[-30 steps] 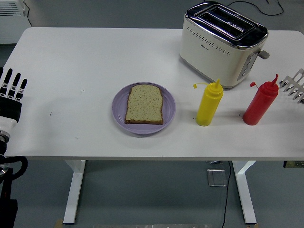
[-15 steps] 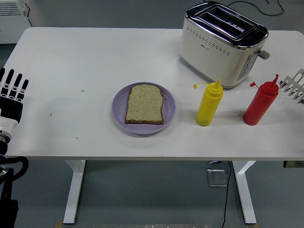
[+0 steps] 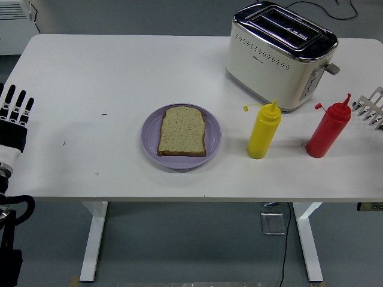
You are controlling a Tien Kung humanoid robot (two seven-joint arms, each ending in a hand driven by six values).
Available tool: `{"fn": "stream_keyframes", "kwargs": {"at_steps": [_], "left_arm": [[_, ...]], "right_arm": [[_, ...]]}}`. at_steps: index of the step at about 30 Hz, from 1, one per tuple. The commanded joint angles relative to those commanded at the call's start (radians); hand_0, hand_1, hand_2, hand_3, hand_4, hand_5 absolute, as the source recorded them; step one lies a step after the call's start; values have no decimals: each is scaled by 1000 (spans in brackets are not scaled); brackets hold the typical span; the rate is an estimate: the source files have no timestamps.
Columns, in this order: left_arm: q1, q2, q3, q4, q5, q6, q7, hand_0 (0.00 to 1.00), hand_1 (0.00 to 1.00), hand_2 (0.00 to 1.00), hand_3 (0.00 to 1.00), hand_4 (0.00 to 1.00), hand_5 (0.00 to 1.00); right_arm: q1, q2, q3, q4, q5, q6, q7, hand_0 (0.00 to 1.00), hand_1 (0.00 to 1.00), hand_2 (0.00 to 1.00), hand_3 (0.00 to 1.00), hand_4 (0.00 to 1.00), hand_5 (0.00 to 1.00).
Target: Pick up the cup,pour liquid into bread,place the cup on the desk
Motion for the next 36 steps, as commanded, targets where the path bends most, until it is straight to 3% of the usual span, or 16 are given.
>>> {"fn": "stream_keyframes", "kwargs": {"at_steps": [36], "left_arm": [[-5,2,-3,-2,-2,-2,-1,787,737,735,698,544,998]], "right_arm": [[-3,4,-1,11,13,16,-16,814,758,807,830,669,720]]}}
